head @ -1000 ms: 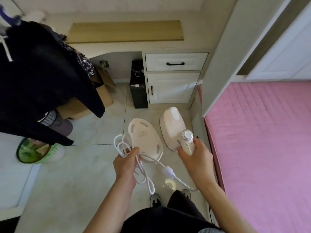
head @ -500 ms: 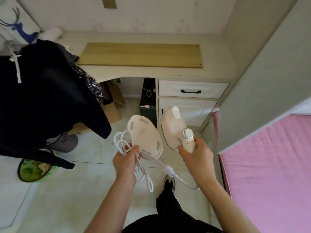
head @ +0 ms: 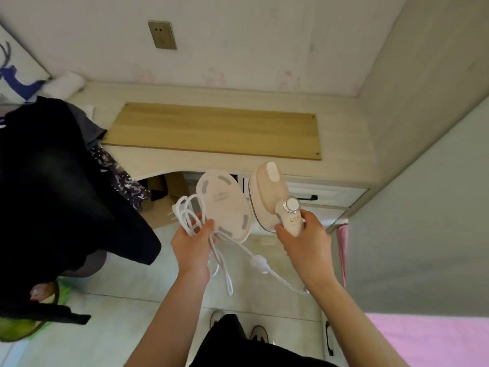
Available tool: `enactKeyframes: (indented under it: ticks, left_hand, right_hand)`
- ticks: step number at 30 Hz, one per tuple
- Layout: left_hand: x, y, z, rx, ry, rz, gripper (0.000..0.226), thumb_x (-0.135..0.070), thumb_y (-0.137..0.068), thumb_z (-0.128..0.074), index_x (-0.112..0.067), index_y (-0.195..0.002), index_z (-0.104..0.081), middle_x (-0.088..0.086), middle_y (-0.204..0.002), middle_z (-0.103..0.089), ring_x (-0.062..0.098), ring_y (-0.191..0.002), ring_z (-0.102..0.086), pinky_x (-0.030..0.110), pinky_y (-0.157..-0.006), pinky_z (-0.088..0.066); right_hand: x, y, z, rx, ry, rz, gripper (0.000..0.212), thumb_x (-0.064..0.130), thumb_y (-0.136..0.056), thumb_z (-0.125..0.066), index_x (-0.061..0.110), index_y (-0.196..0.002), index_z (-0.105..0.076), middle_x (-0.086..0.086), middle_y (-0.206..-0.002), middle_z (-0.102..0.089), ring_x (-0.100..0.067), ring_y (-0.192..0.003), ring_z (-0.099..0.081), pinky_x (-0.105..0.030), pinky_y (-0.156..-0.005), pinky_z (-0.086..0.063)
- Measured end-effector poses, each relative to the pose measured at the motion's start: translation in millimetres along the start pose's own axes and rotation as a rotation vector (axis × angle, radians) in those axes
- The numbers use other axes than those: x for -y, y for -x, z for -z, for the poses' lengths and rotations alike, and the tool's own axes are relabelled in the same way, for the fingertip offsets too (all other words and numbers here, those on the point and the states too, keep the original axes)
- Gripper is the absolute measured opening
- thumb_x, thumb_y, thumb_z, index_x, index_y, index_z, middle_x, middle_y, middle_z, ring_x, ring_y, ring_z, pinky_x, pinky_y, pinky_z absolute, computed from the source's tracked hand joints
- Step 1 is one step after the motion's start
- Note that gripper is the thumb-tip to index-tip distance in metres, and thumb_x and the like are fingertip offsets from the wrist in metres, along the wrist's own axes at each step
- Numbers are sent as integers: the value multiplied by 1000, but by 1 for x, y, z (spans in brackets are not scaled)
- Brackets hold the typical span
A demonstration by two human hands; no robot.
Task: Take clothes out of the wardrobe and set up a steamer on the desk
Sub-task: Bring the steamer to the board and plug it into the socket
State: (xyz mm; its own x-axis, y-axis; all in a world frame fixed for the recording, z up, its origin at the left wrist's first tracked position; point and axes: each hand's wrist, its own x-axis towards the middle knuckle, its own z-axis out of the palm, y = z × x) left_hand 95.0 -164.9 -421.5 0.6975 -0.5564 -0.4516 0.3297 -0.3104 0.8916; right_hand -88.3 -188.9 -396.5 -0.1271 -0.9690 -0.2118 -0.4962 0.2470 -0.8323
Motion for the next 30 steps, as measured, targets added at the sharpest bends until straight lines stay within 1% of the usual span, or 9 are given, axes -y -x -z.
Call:
enactKeyframes:
  ticks: [2, 4, 8, 12, 17, 19, 24, 28, 30]
  left_hand:
    - [-10, -20, -18, 20, 14, -17, 15, -8, -82, -72, -18, -92, -69, -1, -77, -67, 11, -64, -63, 19, -53, -49]
    - [-21, -41, -35, 43, 13, -33, 16, -6, -82, -71, -17, -95, -70, 0, -80, -68, 12, -68, -65, 20, -57, -51]
    - [-45, -92, -71, 77, -2, -44, 16, -4, -83, -70, -13, -97, -70, 5, -84, -71, 22, -78, -69, 32, -69, -57]
    - [-72, -148, -106, 122, -75, -85, 14, -6, -83, -70, -11, -96, -70, 10, -83, -71, 29, -77, -70, 41, -72, -59]
    - [-101, -207, -142, 184, -156, -95, 14, -6, -83, -70, -9, -97, -71, 10, -82, -71, 26, -74, -69, 36, -68, -58]
    - [-107, -226, -155, 216, -203, -98, 14, -7, -84, -69, -12, -97, -70, 7, -80, -70, 21, -70, -68, 30, -62, -55]
    - [-107, -255, -186, 290, -241, -27, 18, -6, -86, -67, -4, -104, -68, 5, -80, -67, 20, -71, -65, 35, -69, -54]
    - [-99, -265, -208, 308, -254, 46, 19, -7, -86, -66, -3, -105, -66, 6, -82, -66, 24, -73, -64, 40, -74, -56]
    - [-94, -269, -218, 306, -276, 55, 17, -8, -86, -67, -5, -102, -67, 8, -84, -67, 24, -74, -65, 37, -70, -55]
  right_hand:
    - [8, -23, -6, -9, -16, -12, 39, 29, -78, -70, 23, -114, -57, 11, -82, -64, -14, -71, -64, -34, -66, -55]
    - [17, -46, -13, -14, -23, -16, 37, 29, -78, -70, 21, -112, -57, 10, -81, -63, -16, -72, -63, -32, -64, -52]
    - [41, -94, -30, -50, -22, -26, 38, 28, -79, -71, 20, -113, -56, 13, -80, -57, -16, -74, -62, -23, -58, -41]
    - [67, -144, -51, -106, -9, -55, 39, 28, -77, -72, 17, -111, -58, 7, -81, -61, -20, -73, -64, -29, -62, -48]
    - [95, -193, -73, -182, 1, -93, 41, 29, -76, -72, 16, -112, -57, 4, -84, -62, -23, -75, -64, -43, -71, -55]
    - [101, -208, -79, -215, -4, -110, 38, 28, -77, -72, 17, -110, -57, 6, -81, -60, -22, -75, -64, -44, -70, -56]
    - [109, -234, -86, -258, 9, -180, 41, 30, -76, -72, 17, -111, -57, 0, -85, -65, -23, -74, -65, -35, -67, -52]
    - [107, -248, -87, -285, 11, -217, 42, 32, -73, -72, 20, -111, -57, -1, -83, -66, -24, -72, -65, -44, -64, -57]
    - [105, -255, -86, -296, 19, -229, 42, 33, -72, -72, 20, -110, -58, -1, -83, -66, -24, -72, -65, -45, -65, -57]
